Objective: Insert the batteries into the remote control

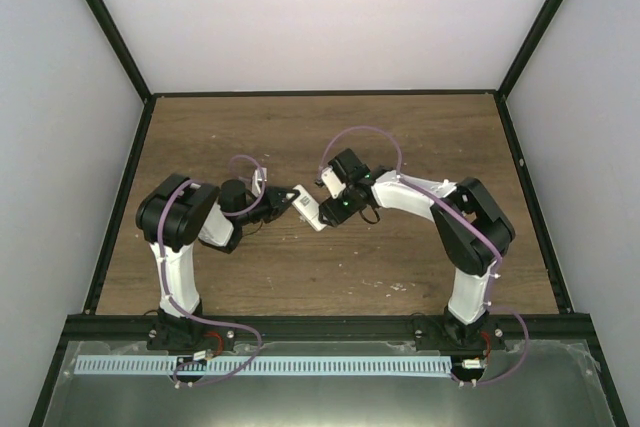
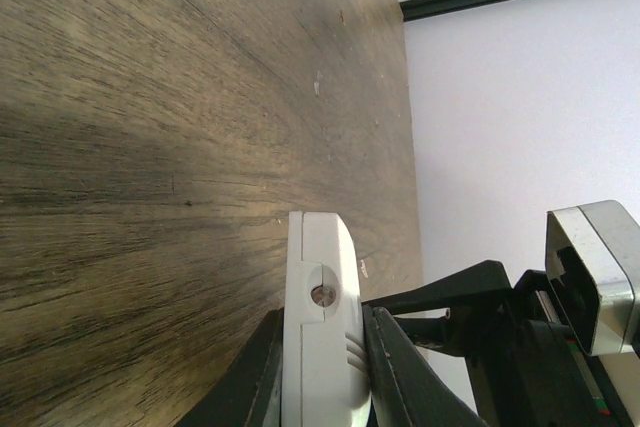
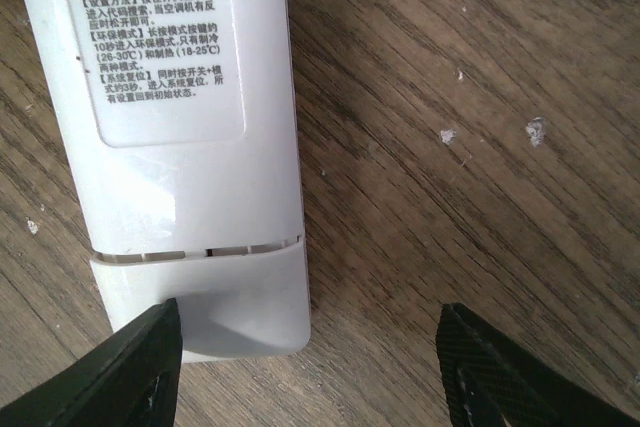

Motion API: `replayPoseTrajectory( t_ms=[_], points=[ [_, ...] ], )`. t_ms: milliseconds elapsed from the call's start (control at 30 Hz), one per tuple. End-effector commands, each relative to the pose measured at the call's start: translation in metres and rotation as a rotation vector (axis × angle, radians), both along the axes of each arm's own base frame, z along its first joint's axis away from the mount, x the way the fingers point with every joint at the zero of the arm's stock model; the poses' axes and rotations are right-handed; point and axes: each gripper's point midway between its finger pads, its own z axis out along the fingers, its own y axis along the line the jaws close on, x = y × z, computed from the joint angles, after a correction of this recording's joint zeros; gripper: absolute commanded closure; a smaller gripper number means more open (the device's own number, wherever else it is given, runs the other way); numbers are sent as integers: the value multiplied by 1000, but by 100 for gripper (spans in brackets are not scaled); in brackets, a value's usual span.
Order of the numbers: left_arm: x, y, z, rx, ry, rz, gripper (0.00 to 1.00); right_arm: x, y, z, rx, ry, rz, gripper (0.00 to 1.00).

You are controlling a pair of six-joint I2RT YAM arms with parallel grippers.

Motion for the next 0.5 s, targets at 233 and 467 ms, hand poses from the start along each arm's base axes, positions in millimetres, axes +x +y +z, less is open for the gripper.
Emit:
replayPoseTrajectory(
  t_ms=[233, 467],
  points=[
    [2, -2, -1, 6, -19, -4, 100, 12, 4, -12, -12, -6, -24, 39],
    [2, -2, 0, 1, -21, -2, 100, 12, 7, -20, -1, 7, -27, 45]
  ],
)
